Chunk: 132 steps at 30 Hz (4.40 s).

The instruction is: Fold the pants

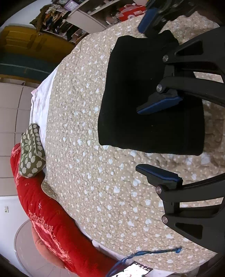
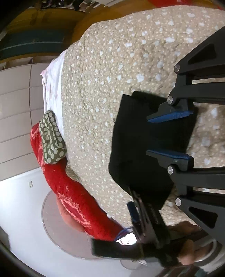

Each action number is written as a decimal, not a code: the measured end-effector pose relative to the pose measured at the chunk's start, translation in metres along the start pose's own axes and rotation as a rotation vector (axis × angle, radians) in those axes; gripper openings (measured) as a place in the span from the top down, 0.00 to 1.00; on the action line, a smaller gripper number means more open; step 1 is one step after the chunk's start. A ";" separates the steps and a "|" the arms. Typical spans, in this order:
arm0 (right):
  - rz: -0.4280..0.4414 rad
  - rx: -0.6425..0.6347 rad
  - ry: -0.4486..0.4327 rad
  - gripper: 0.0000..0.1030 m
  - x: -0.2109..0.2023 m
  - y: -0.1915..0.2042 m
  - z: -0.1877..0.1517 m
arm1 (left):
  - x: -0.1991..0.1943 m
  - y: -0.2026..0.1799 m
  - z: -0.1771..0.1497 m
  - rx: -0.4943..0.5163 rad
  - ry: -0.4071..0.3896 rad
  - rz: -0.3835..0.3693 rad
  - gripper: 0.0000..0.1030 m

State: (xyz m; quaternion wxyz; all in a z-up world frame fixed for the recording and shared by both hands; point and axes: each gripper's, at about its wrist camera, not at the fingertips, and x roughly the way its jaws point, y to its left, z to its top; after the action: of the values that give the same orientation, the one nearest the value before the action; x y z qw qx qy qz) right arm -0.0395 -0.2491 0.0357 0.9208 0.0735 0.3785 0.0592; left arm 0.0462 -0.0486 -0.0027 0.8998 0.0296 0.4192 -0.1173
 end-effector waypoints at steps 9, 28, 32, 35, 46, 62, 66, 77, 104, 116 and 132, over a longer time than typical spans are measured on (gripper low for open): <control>-0.026 0.027 0.032 0.71 0.028 -0.008 0.010 | 0.003 -0.005 -0.008 0.008 0.010 -0.006 0.42; -0.050 -0.065 0.077 0.69 0.006 0.003 -0.011 | 0.006 -0.010 -0.015 -0.005 0.007 -0.013 0.39; -0.071 -0.101 0.085 0.69 0.005 0.008 -0.024 | 0.006 -0.010 -0.016 -0.004 0.007 -0.012 0.39; -0.079 -0.087 0.117 0.65 0.012 0.001 -0.033 | 0.006 -0.011 -0.017 -0.006 0.009 -0.015 0.39; -0.045 -0.047 0.078 0.63 -0.003 -0.005 -0.028 | 0.005 -0.013 -0.020 -0.013 0.011 -0.013 0.39; -0.006 0.143 0.045 0.44 0.001 -0.036 -0.012 | -0.012 0.012 -0.012 -0.071 -0.001 -0.054 0.39; 0.008 0.191 0.056 0.42 0.012 -0.044 -0.009 | -0.008 0.021 -0.010 -0.091 0.012 -0.073 0.39; 0.040 0.251 0.088 0.40 0.035 -0.059 -0.010 | 0.007 0.031 -0.008 -0.131 0.058 -0.152 0.39; 0.190 0.263 0.064 0.29 0.055 -0.071 -0.014 | 0.034 0.030 -0.003 -0.144 0.069 -0.203 0.21; 0.255 0.267 0.060 0.28 0.057 -0.074 -0.021 | 0.049 0.038 -0.003 -0.213 0.102 -0.314 0.16; 0.189 0.247 -0.010 0.54 0.053 -0.062 -0.016 | 0.033 0.004 -0.005 -0.118 0.051 -0.257 0.38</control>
State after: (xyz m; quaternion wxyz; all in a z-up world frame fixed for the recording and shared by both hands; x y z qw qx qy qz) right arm -0.0096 -0.2993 -0.0232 0.8970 0.2219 0.3695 0.0980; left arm 0.0640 -0.0497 -0.0314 0.8667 -0.0741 0.4483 -0.2059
